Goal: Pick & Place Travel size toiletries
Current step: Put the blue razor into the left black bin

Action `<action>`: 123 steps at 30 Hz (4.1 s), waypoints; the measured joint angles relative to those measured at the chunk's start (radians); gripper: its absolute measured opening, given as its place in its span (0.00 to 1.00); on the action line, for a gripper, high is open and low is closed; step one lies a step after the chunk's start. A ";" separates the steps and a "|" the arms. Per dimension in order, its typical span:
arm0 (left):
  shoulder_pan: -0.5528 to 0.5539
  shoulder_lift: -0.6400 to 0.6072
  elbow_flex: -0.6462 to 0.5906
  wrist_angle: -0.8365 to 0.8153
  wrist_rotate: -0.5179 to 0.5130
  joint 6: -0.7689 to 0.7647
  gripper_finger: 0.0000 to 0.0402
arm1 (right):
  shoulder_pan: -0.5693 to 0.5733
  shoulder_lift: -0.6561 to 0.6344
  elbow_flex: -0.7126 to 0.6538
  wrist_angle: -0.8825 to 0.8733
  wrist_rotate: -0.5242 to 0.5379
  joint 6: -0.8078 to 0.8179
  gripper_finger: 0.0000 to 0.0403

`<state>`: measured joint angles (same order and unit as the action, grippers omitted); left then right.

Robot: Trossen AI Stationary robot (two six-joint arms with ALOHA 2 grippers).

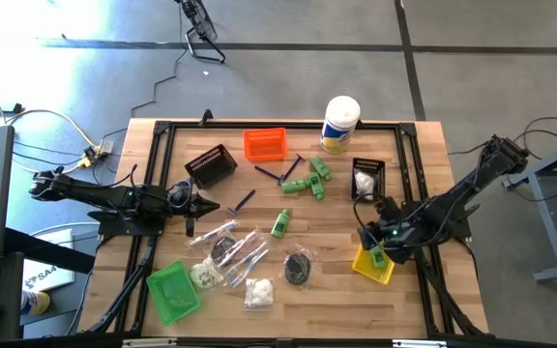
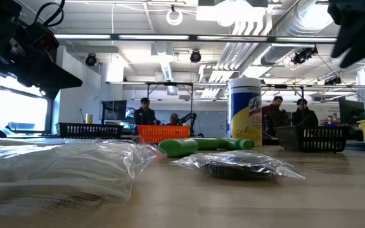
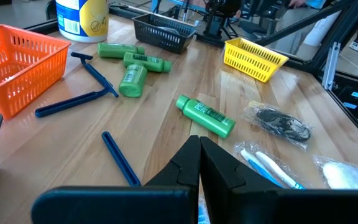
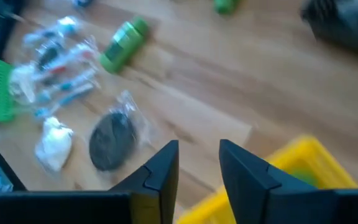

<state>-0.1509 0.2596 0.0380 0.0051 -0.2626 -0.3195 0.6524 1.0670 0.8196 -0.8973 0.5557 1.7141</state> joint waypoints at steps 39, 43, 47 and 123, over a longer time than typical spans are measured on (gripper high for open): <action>0.000 0.000 0.000 -0.001 0.000 -0.030 0.01 | -0.544 0.020 0.000 0.747 -0.144 -1.140 0.21; 0.000 0.000 0.000 0.002 -0.002 -0.029 0.01 | -0.569 0.020 0.000 0.760 -0.144 -1.140 0.21; 0.000 0.000 0.000 0.004 -0.002 -0.030 0.01 | -0.592 0.020 0.000 0.760 -0.136 -1.138 0.21; 0.000 0.969 0.546 -0.128 -0.193 -0.472 0.00 | -0.806 0.021 0.000 0.858 -0.245 -1.613 0.21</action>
<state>-0.1513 1.2285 0.5835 -0.1226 -0.4553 -0.7910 -0.1532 1.0878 0.8196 -0.0395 0.3111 0.1008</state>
